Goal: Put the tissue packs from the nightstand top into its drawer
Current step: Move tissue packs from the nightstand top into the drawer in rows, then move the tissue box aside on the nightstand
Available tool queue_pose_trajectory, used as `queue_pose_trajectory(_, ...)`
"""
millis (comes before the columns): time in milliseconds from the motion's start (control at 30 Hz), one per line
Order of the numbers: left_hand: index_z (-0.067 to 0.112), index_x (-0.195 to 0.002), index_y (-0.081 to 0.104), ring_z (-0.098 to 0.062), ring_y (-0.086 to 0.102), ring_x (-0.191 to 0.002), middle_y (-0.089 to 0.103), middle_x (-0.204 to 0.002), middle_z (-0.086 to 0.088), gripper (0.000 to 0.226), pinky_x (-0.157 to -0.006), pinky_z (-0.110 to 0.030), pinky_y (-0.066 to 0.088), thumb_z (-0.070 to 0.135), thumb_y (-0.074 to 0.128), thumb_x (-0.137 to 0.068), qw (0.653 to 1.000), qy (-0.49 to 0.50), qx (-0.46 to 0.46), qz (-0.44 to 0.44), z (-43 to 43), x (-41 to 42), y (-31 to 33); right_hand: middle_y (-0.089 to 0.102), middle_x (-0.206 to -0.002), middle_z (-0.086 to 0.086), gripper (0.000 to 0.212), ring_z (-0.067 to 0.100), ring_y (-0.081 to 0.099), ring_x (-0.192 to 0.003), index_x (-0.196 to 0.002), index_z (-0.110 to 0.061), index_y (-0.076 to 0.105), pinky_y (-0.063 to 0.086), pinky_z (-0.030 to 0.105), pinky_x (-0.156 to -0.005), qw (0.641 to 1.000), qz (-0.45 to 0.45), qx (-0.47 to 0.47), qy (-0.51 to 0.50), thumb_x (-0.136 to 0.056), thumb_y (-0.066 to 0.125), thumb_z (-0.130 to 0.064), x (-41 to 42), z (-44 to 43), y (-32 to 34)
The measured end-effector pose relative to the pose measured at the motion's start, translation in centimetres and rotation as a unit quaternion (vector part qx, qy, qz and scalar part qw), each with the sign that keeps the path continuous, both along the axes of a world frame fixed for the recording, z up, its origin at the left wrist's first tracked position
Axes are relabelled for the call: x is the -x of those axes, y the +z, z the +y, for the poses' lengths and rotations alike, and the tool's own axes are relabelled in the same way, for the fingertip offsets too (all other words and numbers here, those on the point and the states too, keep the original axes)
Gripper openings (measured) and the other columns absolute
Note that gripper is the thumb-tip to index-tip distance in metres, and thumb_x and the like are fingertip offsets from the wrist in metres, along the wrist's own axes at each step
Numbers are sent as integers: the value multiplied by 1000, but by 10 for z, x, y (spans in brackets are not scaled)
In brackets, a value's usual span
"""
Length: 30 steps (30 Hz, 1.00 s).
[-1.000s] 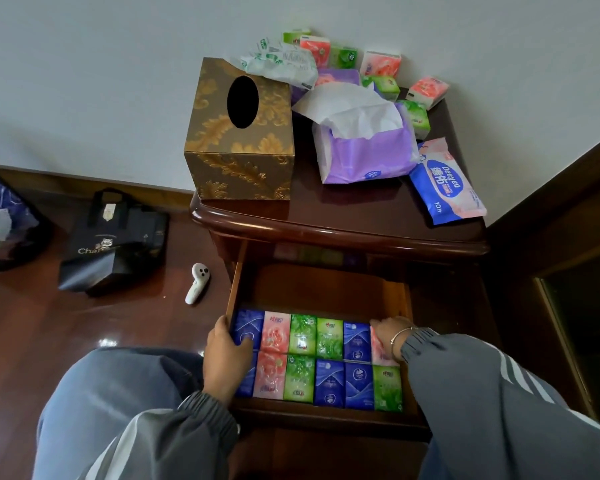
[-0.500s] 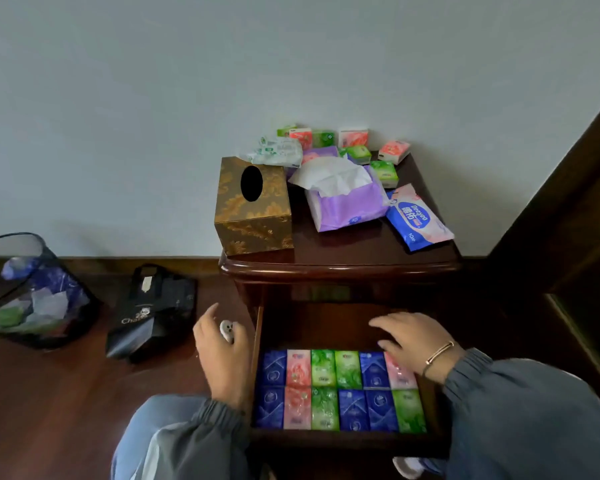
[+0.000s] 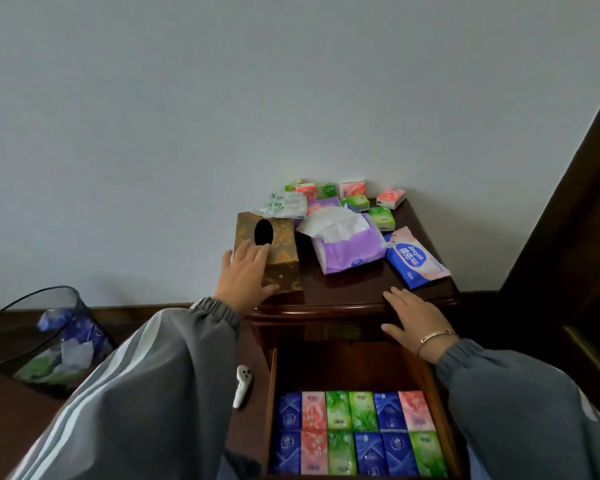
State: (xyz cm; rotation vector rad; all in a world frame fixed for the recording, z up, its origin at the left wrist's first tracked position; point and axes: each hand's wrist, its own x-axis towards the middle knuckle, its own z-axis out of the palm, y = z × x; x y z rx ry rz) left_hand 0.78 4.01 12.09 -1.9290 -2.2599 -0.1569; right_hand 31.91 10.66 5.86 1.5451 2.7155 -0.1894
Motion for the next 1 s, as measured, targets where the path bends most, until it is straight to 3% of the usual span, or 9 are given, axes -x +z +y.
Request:
queue_pose_trajectory(133,19,-145,31,-22,23,-140,41,-141,1,69,-115,-55,15,42,61,-87,1000,-19,-14,15,15,10,-3,18,-157,-3,68,14,20,-144,-149,-23,20,28,32,-114,1000,-7,4,18,-92,48,-46,-2,6,3)
queue_pose_trajectory(233,17,-142,34,-25,24,-135,39,-137,-2,76,-111,-58,20,51,65,-81,1000,-2,20,-1,25,10,0,19,-157,-4,65,12,23,-143,-148,-24,22,26,30,-115,999,-9,22,31,-92,50,-41,-5,12,8)
queue_pose_trajectory(333,14,-128,45,-28,18,-138,32,-139,-6,72,-110,-58,24,57,68,-75,999,20,40,10,33,6,0,19,-157,-6,65,10,25,-142,-148,-26,22,25,28,-115,998,-20,27,44,-92,50,-40,-8,17,12)
queue_pose_trajectory(400,12,-131,43,-28,11,-144,30,-145,-6,72,-113,-59,21,52,70,-77,998,18,59,-19,36,5,2,20,-157,-7,64,10,26,-141,-148,-27,23,26,27,-114,998,-19,34,47,-92,51,-40,-10,19,13)
queue_pose_trajectory(500,12,-135,38,-26,7,-147,31,-148,-5,71,-116,-59,16,39,73,-79,992,-15,110,-58,30,9,9,23,-156,-8,62,10,28,-140,-147,-30,26,28,27,-113,998,-3,47,39,-91,52,-40,-14,24,14)
queue_pose_trajectory(633,17,-132,40,-22,14,-145,36,-144,-1,69,-113,-51,27,40,74,-76,985,-102,131,-54,1,15,13,33,-151,-9,56,11,36,-136,-143,-30,34,35,28,-108,998,-6,64,21,-91,51,-43,-13,26,20)
queue_pose_trajectory(733,19,-139,37,-19,11,-147,35,-147,4,75,-116,-44,27,41,74,-77,980,-144,130,-46,-24,18,11,51,-138,-5,46,15,48,-125,-134,-27,47,42,30,-99,996,84,4,-5,-90,54,-40,-1,28,35)
queue_pose_trajectory(833,21,-144,34,-17,9,-148,33,-150,6,77,-119,-38,22,40,72,-80,980,-160,112,-46,-44,20,10,53,-134,1,47,22,48,-123,-132,-21,49,43,35,-98,981,165,-102,29,-87,59,-34,32,38,52)
queue_pose_trajectory(1000,22,-146,32,-13,7,-148,31,-152,6,73,-121,-29,13,38,68,-84,975,-192,96,-55,-68,22,17,38,-145,0,66,23,35,-133,-139,-22,34,30,40,-105,985,-62,-140,83,-83,61,-42,89,62,60)
